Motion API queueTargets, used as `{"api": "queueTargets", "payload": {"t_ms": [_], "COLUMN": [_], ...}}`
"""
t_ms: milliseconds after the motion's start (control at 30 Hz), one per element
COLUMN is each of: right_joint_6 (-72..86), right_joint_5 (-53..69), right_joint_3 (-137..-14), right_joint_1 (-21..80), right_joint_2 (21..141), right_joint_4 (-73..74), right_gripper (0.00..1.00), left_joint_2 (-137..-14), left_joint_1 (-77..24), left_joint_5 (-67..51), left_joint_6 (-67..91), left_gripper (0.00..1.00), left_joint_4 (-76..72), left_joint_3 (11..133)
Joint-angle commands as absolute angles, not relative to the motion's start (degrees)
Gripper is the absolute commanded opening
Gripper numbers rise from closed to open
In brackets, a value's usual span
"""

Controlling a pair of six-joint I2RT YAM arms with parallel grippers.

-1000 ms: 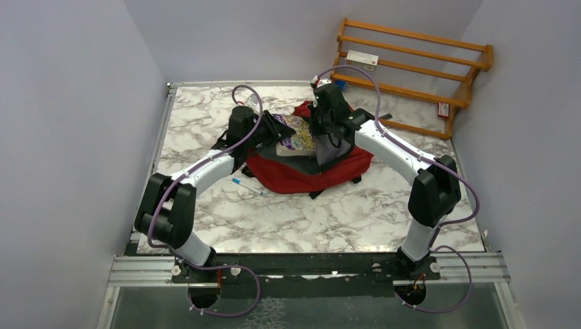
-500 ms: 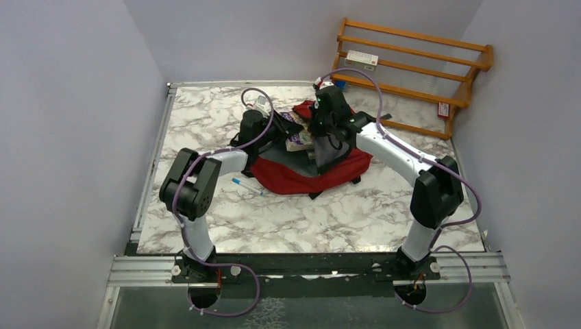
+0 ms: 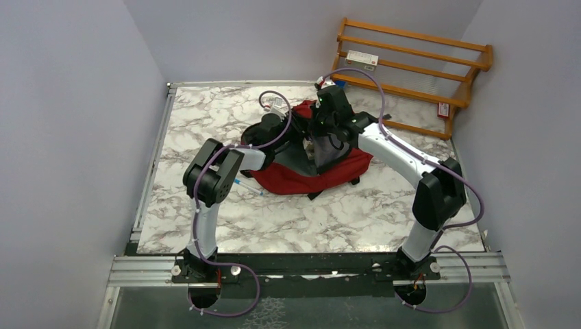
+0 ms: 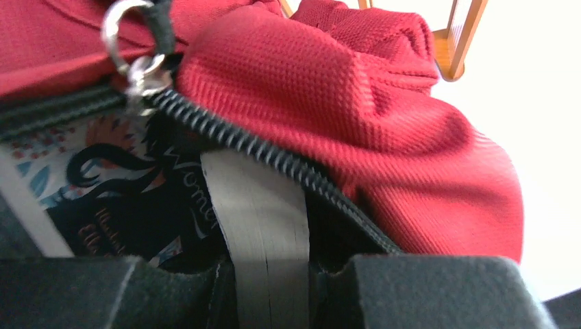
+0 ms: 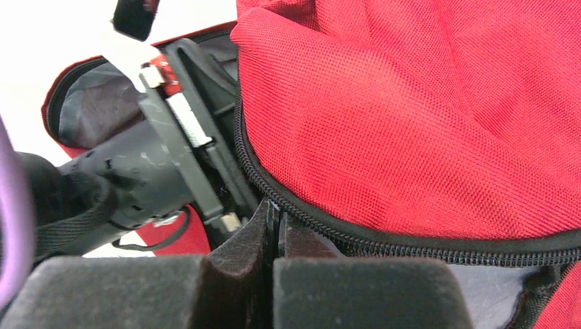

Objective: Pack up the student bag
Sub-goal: Place the book in the student bag.

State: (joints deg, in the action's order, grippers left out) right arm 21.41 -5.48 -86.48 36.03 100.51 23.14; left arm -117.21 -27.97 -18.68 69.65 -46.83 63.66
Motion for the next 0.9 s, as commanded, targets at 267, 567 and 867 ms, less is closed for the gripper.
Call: {"api": "queueTargets", "payload": {"t_ms": [267,567,867], "right_joint_6": [23.06,23.16,22.4], "right_joint_5": [-2.81,-3.22,-5.28], "right_joint_3": [-84.66,-83.19,-82.97], "right_joint_1": [36.65,36.63,36.65], "right_joint_2": [96.29,96.07,95.6], "right_joint_4": [19.75,19.78,20.34], "right_gripper": [0.01,0.01,0.01], "left_joint_2": [-124.93,-124.46,-121.91], "left_joint_1": [-30.21,-30.41,-30.41], "left_joint_5": [-16.07,-16.08,-16.7], "left_joint_6": [69.27,66.62,63.74], "left_gripper": [0.2,0.51,0.78], "left_joint_4": [-53.68,-51.01,-46.53], "left_joint_3": [71.95,71.55,71.03]}}
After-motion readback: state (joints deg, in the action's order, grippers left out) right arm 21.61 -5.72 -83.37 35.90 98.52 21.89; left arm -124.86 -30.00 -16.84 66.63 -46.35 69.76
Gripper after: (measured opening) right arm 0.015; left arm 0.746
